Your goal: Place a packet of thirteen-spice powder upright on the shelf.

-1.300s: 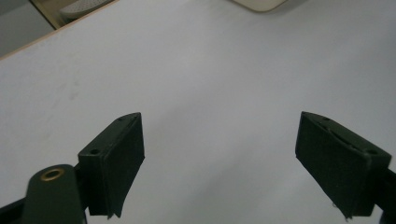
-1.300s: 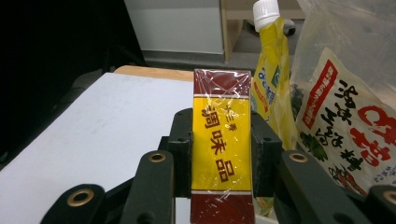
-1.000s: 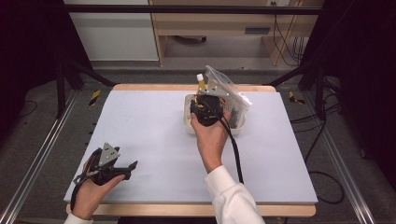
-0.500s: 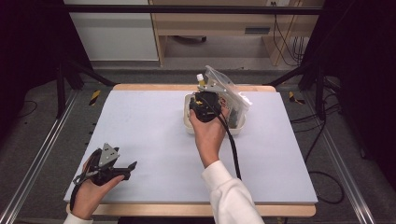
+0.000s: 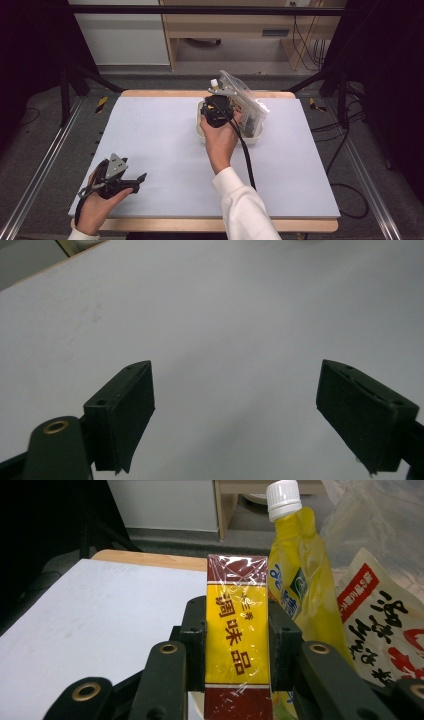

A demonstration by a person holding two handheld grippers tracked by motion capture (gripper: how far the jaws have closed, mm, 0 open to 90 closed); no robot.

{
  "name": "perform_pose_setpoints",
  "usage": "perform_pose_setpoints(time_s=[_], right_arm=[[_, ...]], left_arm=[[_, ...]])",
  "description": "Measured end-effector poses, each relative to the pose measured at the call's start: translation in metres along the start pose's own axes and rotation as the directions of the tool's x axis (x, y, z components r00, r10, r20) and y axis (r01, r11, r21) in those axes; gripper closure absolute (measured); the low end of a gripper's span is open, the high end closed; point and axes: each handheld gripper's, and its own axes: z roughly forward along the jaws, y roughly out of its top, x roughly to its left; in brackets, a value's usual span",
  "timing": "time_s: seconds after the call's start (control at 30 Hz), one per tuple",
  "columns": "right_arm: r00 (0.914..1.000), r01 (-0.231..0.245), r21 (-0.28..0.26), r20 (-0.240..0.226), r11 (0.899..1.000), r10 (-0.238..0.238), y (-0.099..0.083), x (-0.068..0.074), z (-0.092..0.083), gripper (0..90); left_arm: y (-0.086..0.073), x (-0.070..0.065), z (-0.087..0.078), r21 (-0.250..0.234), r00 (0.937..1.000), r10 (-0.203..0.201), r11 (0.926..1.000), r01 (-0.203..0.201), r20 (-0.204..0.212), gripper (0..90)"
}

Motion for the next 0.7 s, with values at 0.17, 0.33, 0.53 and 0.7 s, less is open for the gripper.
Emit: perform_pose_setpoints(time_s=[0.17,0.33,0.53,0.7], right_arm=[[0.9999,0.010,0.007,0.008,1.000,-0.011,0.001,0.006,0.003,68.0],[0.9997,0.017,0.007,0.016,1.000,-0.017,0.000,0.010,0.004,68.0],[0.9997,0.019,0.000,0.013,1.000,-0.019,-0.001,0.014,0.001,68.0],[0.9993,0.023,0.010,0.027,1.000,-0.024,-0.003,0.015,0.004,68.0]], left_arm=[[0.001,-0.001,0.000,-0.002,1.0000,0.007,1.0000,-0.007,-0.002,15.3],[0.001,-0.001,0.000,-0.004,1.0000,0.007,1.0000,-0.007,-0.001,15.3],[0.001,-0.001,0.000,-0.003,1.0000,0.008,1.0000,-0.008,-0.001,15.3],[0.001,-0.001,0.000,-0.002,0.9999,0.012,0.9999,-0.012,0.001,15.3]])
